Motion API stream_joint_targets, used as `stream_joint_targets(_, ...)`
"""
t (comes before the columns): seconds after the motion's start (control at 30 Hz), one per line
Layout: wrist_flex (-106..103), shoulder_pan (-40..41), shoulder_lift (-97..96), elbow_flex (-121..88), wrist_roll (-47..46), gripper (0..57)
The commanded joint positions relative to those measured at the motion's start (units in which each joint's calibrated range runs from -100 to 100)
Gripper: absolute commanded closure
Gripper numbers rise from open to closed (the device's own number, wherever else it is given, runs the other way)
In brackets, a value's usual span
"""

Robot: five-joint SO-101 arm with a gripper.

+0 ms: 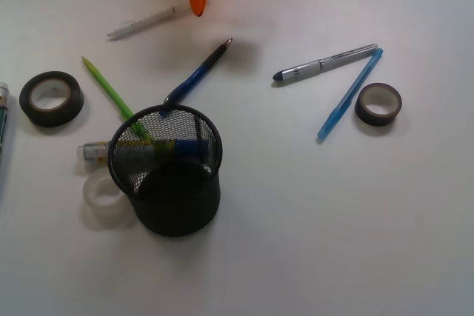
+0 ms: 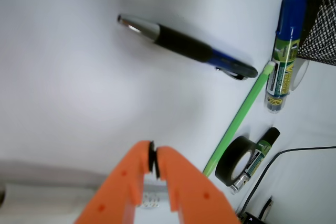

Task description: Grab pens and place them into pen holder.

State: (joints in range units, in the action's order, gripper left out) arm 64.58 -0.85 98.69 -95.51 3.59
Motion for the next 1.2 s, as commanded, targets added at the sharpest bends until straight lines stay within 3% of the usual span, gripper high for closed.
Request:
stream_joint_targets(0.0,0.2,1.5,0.3,0.7,-1.3,57.1)
stream_joint_targets(0.43,0.0,1.5,0.2,0.7,-1.0,57.1)
stream_joint_targets(0.57,-4.3,0.4,-0.6,1.1,0.7,54.1)
stream_joint_targets(1.17,-11.7,-13.8,-43.6,29.9,32.4,53.5)
